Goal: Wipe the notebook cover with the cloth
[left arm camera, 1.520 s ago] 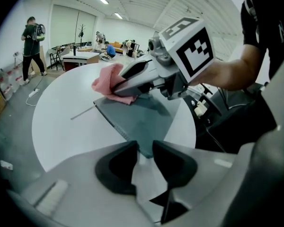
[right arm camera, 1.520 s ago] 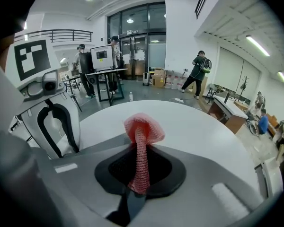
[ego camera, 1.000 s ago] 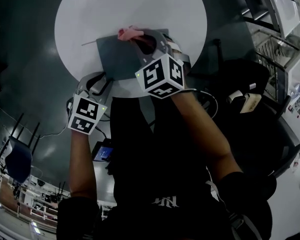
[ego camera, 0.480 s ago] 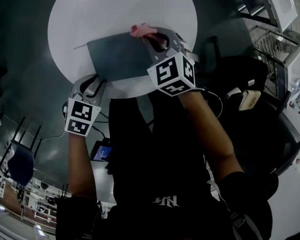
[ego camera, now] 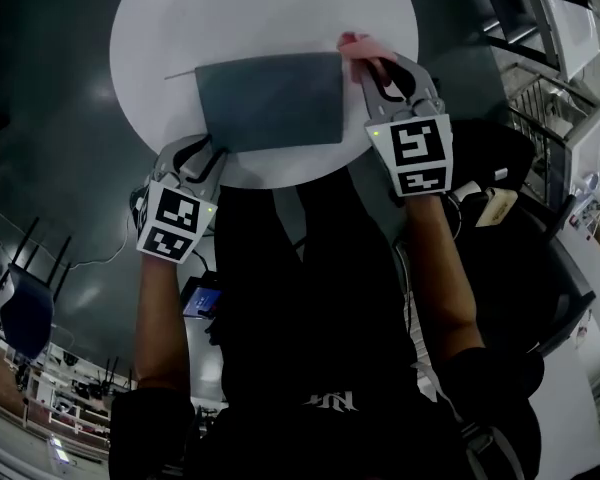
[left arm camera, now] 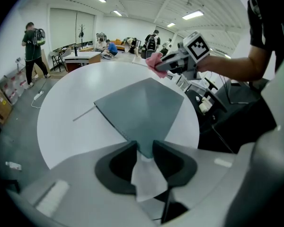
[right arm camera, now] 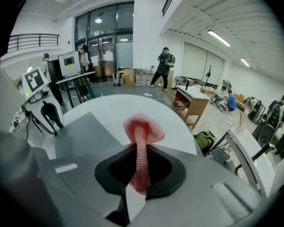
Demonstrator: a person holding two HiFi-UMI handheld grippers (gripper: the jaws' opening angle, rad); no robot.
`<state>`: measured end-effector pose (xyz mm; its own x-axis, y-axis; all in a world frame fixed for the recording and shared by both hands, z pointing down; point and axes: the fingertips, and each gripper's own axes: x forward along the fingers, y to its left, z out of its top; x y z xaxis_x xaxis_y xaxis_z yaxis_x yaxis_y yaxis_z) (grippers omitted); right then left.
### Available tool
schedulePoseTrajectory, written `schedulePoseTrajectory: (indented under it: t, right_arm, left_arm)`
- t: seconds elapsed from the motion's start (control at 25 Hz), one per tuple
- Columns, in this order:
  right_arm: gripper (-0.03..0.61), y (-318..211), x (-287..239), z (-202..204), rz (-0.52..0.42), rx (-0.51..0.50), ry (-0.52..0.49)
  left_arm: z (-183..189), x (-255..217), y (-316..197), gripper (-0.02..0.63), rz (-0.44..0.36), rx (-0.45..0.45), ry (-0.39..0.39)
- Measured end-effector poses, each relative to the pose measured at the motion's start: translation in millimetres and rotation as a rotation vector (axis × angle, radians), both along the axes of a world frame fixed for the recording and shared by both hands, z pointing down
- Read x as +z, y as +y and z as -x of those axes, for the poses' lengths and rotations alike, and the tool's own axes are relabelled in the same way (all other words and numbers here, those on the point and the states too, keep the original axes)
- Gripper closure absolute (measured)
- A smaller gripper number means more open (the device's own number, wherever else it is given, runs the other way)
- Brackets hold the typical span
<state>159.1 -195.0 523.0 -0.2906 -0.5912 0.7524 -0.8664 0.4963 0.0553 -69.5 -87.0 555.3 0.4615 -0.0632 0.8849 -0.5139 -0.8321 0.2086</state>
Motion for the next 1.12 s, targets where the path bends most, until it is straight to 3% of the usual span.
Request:
schedulePoseTrajectory:
  t: [0.28, 0.48, 0.68, 1.12]
  right_arm:
    - [0.549, 3, -25, 140, -0.018, -0.198, -0.197]
    - [0.549, 10, -7, 207, 0.033, -0.260, -0.241]
    - [0.549, 13, 10, 227, 0.050, -0.269, -0.200]
    - [0.549, 20, 21, 224, 0.042, -0.310, -0.103]
  left_arm:
    - [3, -1, 0, 0.503, -0.009, -0.005, 0.016]
    - [3, 0, 0, 0.503, -0.013, -0.011, 0.038]
    - [6, -1, -1, 0.503, -0.019, -0.014, 0.042]
    - [5, -2, 1, 0.503, -0.017, -0.007, 0.021]
